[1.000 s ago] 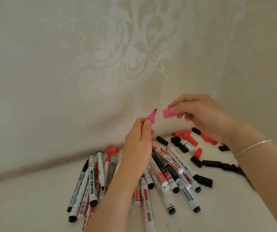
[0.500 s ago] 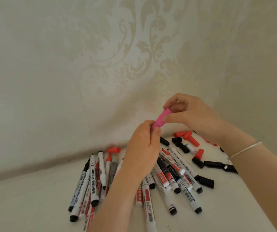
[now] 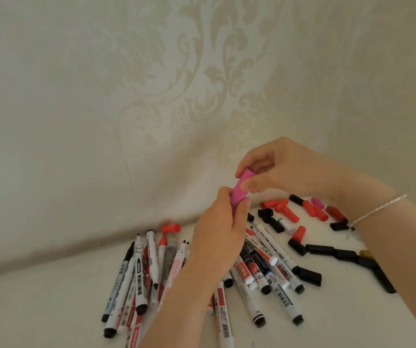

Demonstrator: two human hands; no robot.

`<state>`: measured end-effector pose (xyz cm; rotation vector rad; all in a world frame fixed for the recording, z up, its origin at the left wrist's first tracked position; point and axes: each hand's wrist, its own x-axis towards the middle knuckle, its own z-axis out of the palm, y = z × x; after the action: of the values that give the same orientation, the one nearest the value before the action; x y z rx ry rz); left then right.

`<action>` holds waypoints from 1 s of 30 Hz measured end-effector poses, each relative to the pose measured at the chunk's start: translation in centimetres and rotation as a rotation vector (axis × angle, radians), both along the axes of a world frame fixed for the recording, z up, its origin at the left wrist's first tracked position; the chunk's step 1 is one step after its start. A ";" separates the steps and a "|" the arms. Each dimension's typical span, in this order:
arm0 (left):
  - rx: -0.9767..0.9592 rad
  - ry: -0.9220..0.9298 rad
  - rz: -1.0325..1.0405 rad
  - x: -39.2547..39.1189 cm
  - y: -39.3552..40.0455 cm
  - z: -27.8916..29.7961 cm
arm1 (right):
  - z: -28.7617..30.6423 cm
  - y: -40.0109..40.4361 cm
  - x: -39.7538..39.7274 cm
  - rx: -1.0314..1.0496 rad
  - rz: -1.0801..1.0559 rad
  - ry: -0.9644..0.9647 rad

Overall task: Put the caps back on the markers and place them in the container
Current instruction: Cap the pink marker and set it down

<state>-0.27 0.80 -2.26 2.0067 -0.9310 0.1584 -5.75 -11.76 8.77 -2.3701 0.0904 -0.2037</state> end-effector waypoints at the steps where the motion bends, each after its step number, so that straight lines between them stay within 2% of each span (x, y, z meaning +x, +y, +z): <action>1: -0.020 0.014 0.009 -0.1 0.0 0.0 | 0.1 0.1 0.1 -0.003 0.002 0.002; 9: -0.160 0.134 0.027 0.0 0.2 0.2 | -0.4 1.6 1.0 -0.129 -0.021 0.007; 14: -0.280 0.195 -0.019 -0.5 0.1 0.6 | 0.7 2.7 1.1 -0.265 -0.040 0.008; 18: -0.370 0.215 -0.084 -1.1 0.1 1.1 | 1.4 3.1 0.7 -0.281 -0.060 -0.012; 20: -0.426 0.276 -0.115 -1.2 0.1 1.2 | 0.9 3.4 0.6 -0.241 -0.072 -0.054; 23: -0.520 0.391 -0.142 -0.9 -0.2 1.4 | -1.2 3.9 0.5 0.027 -0.149 -0.135; 24: -0.534 0.419 -0.154 -0.8 -0.3 1.6 | -1.9 4.0 0.4 0.058 -0.190 -0.162; 28: -0.552 0.513 -0.197 -0.5 -0.6 1.3 | -4.4 4.6 0.2 -0.234 -0.321 -0.325; 30: -0.530 0.504 -0.130 -0.1 -0.4 1.0 | -5.4 4.7 -0.2 -0.451 -0.340 -0.473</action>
<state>-0.36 0.37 -1.25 1.3950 -0.6078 -0.1568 -5.98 -7.03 3.37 -2.6618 0.2406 -1.0343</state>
